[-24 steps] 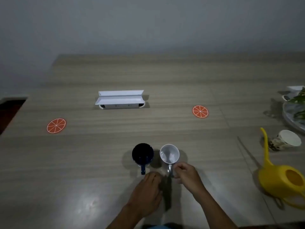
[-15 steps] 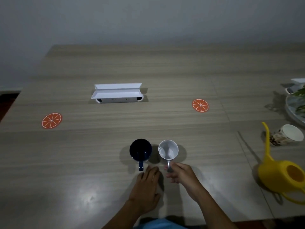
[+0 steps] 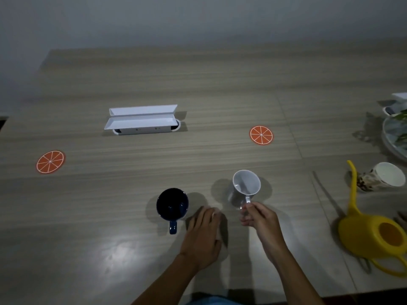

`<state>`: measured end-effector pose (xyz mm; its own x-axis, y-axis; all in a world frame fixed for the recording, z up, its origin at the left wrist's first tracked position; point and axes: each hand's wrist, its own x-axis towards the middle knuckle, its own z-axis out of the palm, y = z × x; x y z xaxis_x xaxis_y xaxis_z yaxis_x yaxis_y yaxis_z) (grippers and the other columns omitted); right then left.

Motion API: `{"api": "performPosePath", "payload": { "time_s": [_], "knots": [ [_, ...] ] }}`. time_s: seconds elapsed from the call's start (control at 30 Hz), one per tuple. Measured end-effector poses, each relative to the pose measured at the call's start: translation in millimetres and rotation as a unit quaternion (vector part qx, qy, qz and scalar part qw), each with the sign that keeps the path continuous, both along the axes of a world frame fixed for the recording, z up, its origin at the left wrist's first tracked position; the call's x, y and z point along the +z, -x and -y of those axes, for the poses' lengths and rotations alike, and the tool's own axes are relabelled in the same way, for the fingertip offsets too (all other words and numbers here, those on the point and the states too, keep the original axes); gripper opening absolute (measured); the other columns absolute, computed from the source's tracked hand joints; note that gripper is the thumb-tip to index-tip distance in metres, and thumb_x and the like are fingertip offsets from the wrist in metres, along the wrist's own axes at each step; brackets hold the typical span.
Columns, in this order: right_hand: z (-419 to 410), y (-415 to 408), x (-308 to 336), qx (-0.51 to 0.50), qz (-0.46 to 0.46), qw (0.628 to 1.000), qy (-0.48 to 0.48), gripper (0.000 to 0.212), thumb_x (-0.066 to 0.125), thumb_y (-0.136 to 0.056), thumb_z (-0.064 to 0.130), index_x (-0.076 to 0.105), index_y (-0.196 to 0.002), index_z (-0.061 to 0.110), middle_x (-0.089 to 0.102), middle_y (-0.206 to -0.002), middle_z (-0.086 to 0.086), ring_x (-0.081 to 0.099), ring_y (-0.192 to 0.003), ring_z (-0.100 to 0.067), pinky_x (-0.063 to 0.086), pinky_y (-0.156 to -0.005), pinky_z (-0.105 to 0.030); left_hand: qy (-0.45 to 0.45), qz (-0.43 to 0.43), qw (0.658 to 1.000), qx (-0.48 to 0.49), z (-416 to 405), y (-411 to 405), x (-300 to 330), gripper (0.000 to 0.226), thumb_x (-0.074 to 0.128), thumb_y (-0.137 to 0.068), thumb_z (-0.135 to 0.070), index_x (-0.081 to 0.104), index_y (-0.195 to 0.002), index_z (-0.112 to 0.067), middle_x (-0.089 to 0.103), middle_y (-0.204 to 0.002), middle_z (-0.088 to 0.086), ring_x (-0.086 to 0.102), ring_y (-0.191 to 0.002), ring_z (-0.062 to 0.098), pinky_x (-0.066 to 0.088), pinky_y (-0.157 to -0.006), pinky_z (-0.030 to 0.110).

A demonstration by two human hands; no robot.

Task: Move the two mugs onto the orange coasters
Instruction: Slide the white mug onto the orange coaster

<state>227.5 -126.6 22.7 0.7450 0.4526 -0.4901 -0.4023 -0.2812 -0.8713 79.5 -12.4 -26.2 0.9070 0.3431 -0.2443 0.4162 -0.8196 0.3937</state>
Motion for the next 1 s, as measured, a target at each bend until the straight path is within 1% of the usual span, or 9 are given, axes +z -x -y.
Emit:
{"api": "performPosePath", "payload": {
  "time_s": [0.1, 0.17, 0.27, 0.33, 0.4, 0.5, 0.7, 0.8, 1.0],
  "knots": [
    [0.3, -28.2, 0.7, -0.036, 0.011, 0.999, -0.007, 0.019, 0.057, -0.098, 0.011, 0.071, -0.091, 0.003, 0.069, -0.084, -0.017, 0.063, -0.070, -0.027, 0.055, -0.066, -0.034, 0.000, -0.032, 0.999, 0.023, -10.3, -35.2, 1.4, 0.087, 0.050, -0.092, -0.051, 0.002, -0.155, -0.016, 0.000, -0.166, 0.007, -0.007, -0.152, 0.029, 0.005, -0.122, 0.054],
    [-1.9, -47.6, 0.8, -0.050, 0.018, 0.999, -0.007, 0.019, 0.057, -0.098, 0.013, 0.072, -0.091, 0.004, 0.070, -0.086, -0.018, 0.064, -0.071, -0.027, 0.055, -0.068, -0.037, 0.023, -0.035, 0.998, 0.052, -19.0, -60.2, 1.6, 0.100, 0.048, -0.087, -0.066, -0.009, -0.155, -0.020, -0.013, -0.166, 0.001, -0.015, -0.151, 0.029, 0.000, -0.119, 0.057],
    [-9.3, -76.2, 1.3, -0.063, 0.027, 0.998, -0.011, 0.019, 0.057, -0.099, 0.014, 0.072, -0.088, 0.008, 0.070, -0.087, -0.016, 0.065, -0.073, -0.028, 0.056, -0.071, -0.040, 0.048, -0.033, 0.994, 0.088, -31.6, -95.5, -2.6, 0.115, 0.045, -0.078, -0.081, -0.018, -0.153, -0.021, -0.026, -0.161, -0.002, -0.024, -0.147, 0.029, -0.009, -0.115, 0.059],
    [-16.7, -95.1, 2.4, -0.069, 0.033, 0.997, -0.017, 0.019, 0.058, -0.099, 0.014, 0.073, -0.088, 0.009, 0.070, -0.087, -0.015, 0.066, -0.075, -0.027, 0.056, -0.072, -0.041, 0.046, -0.045, 0.993, 0.100, -39.3, -114.5, -7.7, 0.119, 0.042, -0.074, -0.086, -0.018, -0.152, -0.020, -0.030, -0.159, 0.000, -0.027, -0.146, 0.031, -0.010, -0.115, 0.061],
    [-25.6, -113.7, 3.8, -0.072, 0.041, 0.996, -0.023, 0.019, 0.057, -0.099, 0.014, 0.073, -0.089, 0.010, 0.071, -0.087, -0.014, 0.066, -0.076, -0.026, 0.057, -0.074, -0.041, 0.043, -0.057, 0.991, 0.112, -44.1, -125.8, -16.4, 0.118, 0.036, -0.074, -0.089, -0.018, -0.153, -0.019, -0.029, -0.160, 0.002, -0.025, -0.147, 0.034, -0.007, -0.117, 0.063],
    [-41.1, -140.3, 3.3, -0.084, 0.048, 0.995, -0.032, 0.019, 0.058, -0.099, 0.013, 0.073, -0.087, 0.011, 0.071, -0.086, -0.014, 0.065, -0.078, -0.026, 0.056, -0.073, -0.040, 0.013, -0.044, 0.989, 0.142, -40.2, -130.2, -30.7, 0.111, 0.030, -0.077, -0.088, -0.010, -0.155, -0.019, -0.019, -0.164, 0.001, -0.020, -0.150, 0.031, -0.004, -0.118, 0.064],
    [-71.2, -181.1, -9.6, -0.104, 0.050, 0.993, -0.038, 0.024, 0.058, -0.098, 0.015, 0.073, -0.079, 0.016, 0.070, -0.082, -0.008, 0.063, -0.075, -0.027, 0.054, -0.071, -0.036, -0.029, -0.011, 0.980, 0.195, -34.7, -136.6, -39.4, 0.103, 0.040, -0.078, -0.081, 0.011, -0.156, -0.020, 0.004, -0.166, -0.002, -0.001, -0.153, 0.026, 0.006, -0.119, 0.061],
    [-80.6, -196.5, -17.8, -0.111, 0.063, 0.991, -0.033, 0.025, 0.058, -0.098, 0.015, 0.073, -0.078, 0.018, 0.069, -0.084, -0.008, 0.062, -0.074, -0.026, 0.053, -0.069, -0.035, -0.031, -0.010, 0.980, 0.198, -35.0, -137.1, -41.0, 0.100, 0.043, -0.079, -0.078, 0.014, -0.156, -0.021, 0.009, -0.166, -0.003, 0.003, -0.152, 0.025, 0.009, -0.119, 0.060],
    [-94.4, -218.1, -29.0, -0.116, 0.070, 0.990, -0.047, 0.022, 0.057, -0.098, 0.014, 0.071, -0.082, 0.013, 0.067, -0.084, -0.011, 0.060, -0.072, -0.024, 0.054, -0.062, -0.027, -0.025, -0.011, 0.978, 0.207, -35.6, -135.8, -42.0, 0.095, 0.047, -0.080, -0.074, 0.020, -0.155, -0.022, 0.016, -0.165, -0.004, 0.007, -0.153, 0.023, 0.011, -0.118, 0.059]
  ]
}}
